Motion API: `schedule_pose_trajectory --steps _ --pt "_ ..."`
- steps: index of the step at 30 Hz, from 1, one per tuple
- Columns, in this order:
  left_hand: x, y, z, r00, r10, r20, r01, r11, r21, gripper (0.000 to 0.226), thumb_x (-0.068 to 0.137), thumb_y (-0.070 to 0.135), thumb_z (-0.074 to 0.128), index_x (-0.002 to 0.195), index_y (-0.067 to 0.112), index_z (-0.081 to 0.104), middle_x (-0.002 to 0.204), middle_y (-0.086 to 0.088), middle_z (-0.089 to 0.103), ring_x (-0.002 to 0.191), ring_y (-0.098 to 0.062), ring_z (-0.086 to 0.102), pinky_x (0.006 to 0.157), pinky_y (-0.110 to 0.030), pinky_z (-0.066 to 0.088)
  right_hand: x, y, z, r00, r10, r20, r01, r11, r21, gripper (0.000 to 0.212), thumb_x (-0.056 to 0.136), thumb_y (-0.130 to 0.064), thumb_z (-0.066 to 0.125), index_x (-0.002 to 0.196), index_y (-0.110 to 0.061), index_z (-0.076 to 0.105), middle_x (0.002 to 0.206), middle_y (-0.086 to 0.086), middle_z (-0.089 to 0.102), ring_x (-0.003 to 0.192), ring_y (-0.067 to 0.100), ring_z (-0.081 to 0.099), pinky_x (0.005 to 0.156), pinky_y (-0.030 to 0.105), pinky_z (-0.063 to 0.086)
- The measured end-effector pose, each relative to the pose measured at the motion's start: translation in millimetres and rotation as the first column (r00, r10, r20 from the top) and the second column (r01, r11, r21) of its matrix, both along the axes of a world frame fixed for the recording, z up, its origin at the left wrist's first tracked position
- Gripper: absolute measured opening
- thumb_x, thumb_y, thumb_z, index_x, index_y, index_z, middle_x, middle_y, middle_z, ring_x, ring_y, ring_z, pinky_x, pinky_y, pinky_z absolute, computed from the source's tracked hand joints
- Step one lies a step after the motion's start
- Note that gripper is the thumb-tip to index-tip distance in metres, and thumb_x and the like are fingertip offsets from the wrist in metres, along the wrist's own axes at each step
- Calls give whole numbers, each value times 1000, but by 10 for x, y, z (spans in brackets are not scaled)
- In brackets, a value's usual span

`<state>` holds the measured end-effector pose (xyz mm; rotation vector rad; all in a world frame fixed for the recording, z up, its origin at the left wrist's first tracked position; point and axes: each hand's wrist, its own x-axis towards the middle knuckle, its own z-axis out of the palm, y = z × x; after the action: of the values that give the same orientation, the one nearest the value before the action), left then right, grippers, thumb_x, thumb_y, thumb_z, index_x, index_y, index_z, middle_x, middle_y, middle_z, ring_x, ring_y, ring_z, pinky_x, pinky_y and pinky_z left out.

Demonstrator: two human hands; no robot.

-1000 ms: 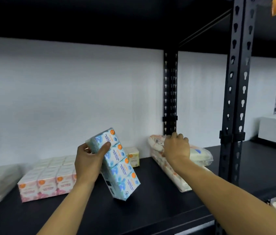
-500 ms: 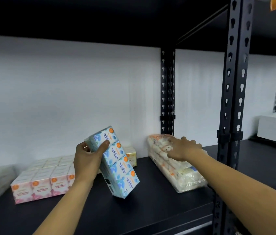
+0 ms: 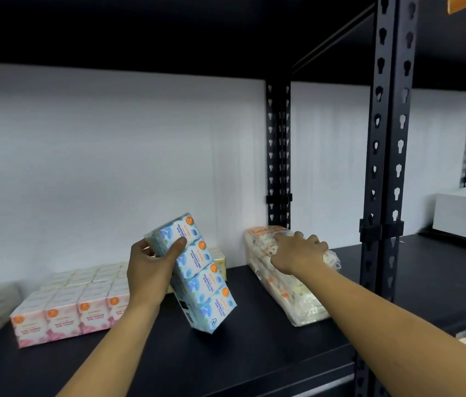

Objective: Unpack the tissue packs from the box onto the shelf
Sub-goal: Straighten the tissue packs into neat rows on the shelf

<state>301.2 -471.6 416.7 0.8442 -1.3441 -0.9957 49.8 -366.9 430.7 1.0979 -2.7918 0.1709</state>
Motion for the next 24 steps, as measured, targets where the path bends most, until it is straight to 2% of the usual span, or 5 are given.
schedule_pose_trajectory --steps 5,9,15,20,24 --pt "64 96 65 1000 -9 -8 9 1000 -13 68 65 47 85 119 19 54 107 3 64 97 -17 66 86 -43 56 29 87 41 996 84 30 -80 992 -99 74 84 -67 44 149 -35 30 153 15 30 135 54 27 112 62 15" --pt "165 175 141 999 -32 -17 32 999 -11 78 53 59 85 116 23 57 110 4 67 96 -17 70 85 -46 58 287 210 144 951 294 -91 -308 916 -256 69 89 -61 45 151 -32 32 157 7 31 144 39 23 116 56 8" --pt "313 312 214 993 -104 -61 103 995 -16 70 60 53 83 116 21 58 112 3 67 98 -16 70 87 -45 58 827 323 329 644 739 197 -626 657 -421 67 89 -63 55 147 -34 40 152 -5 44 139 14 41 106 30 34" --pt "457 409 281 958 -258 -121 259 966 -14 67 69 50 79 121 13 60 119 -4 68 102 -16 70 85 -41 59 1014 306 263 447 805 391 -604 594 -532 68 81 -52 72 141 -42 43 131 -14 59 118 6 58 92 33 55" --pt "507 438 283 943 -289 -165 289 957 -29 53 82 37 75 124 9 57 121 -6 67 106 -17 69 85 -41 58 1031 327 258 414 833 368 -604 553 -574 69 81 -47 76 141 -42 42 119 -13 63 102 6 67 86 32 59"
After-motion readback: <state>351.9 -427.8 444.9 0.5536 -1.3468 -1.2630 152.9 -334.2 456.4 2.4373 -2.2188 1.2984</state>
